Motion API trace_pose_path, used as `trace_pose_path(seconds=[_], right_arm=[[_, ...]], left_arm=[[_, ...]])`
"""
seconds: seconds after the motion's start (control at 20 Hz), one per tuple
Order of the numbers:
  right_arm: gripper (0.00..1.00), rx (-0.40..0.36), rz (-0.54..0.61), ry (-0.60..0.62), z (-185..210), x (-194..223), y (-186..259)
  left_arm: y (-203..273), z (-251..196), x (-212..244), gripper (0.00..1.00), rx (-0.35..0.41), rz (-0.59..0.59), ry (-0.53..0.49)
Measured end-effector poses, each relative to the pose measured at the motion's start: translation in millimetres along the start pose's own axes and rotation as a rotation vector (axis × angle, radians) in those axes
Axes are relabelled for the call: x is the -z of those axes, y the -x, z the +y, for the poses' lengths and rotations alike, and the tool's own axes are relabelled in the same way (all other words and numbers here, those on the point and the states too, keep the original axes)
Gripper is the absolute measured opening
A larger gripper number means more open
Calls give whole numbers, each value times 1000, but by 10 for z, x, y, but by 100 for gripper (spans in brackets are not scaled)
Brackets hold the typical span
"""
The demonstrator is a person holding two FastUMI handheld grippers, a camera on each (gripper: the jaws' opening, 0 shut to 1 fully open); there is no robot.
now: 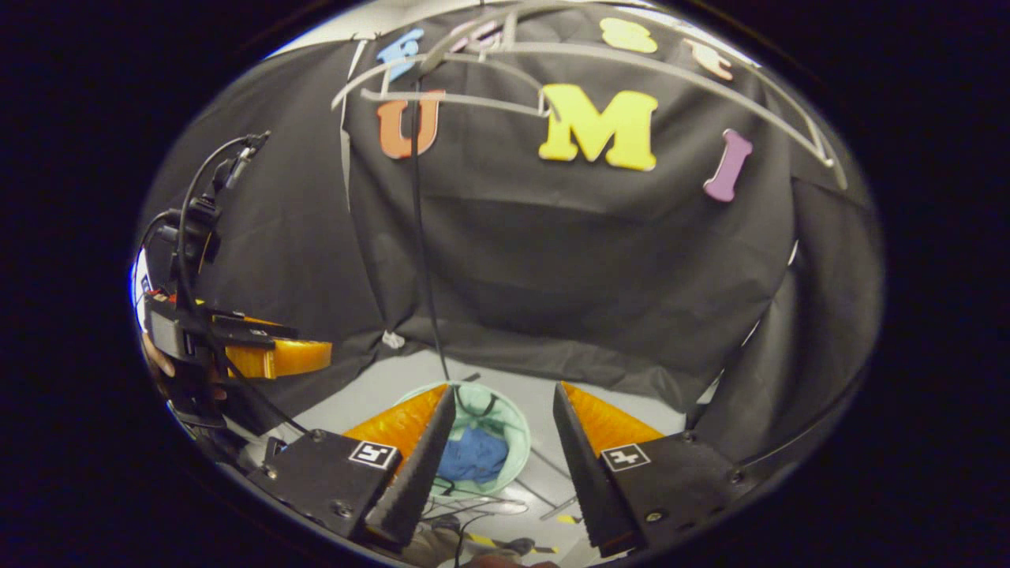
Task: Grasp the clothes on the hanger with both hands and then place them into the laundry hamper below.
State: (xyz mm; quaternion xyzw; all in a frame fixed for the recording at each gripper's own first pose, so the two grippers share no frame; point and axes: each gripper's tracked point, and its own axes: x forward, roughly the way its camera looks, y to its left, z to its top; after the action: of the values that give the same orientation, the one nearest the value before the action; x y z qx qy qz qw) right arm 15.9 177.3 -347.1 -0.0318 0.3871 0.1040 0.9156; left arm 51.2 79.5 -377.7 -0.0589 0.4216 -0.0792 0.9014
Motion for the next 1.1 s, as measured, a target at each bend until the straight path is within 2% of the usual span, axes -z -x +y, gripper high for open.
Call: trace_pose_path(seconds=[0.05,0.1,0.15,0.2,0.35,0.4,0.65,0.75,0.9,0.95,1.05,1.1], right_arm=[[82,18,-55,-13,-142,-157,151],[88,28,-106,-27,-226,-271,393],[87,43,-158,-44,-339,-428,570],[88,53,-206,-54,-435,-590,760],[95,105,-353,-56,-805,-1011,1245],[100,119,-389,-58,-924,-1136,1428],[100,179,-569,-61,-1244,-1690,2160],[100,184,-640,-64,-1362,-1874,2382],[97,191,-721,-71,-1479,-2162,2677],[100,186,-750,-78,-1502,-2228,2773],[100,187,-790,-91,-1572,-2309,2902],[100,189,-805,-89,-1599,-2352,2959]], left_arm=[[112,-47,-178,100,-10,-55,-7],[233,-101,-366,96,-20,-116,-7],[378,-167,-572,96,-27,-175,-2],[503,-243,-766,100,-27,-234,5],[971,-404,-1252,96,-24,-395,-3],[1108,-473,-1391,100,-23,-442,-10],[1898,-677,-1882,100,-28,-651,-65],[2190,-777,-2062,100,-20,-727,-73],[2581,-851,-2219,100,-49,-822,-107],[2700,-875,-2259,100,-61,-856,-117],[2907,-917,-2350,91,-75,-897,-131],[2960,-918,-2363,92,-81,-914,-131]])
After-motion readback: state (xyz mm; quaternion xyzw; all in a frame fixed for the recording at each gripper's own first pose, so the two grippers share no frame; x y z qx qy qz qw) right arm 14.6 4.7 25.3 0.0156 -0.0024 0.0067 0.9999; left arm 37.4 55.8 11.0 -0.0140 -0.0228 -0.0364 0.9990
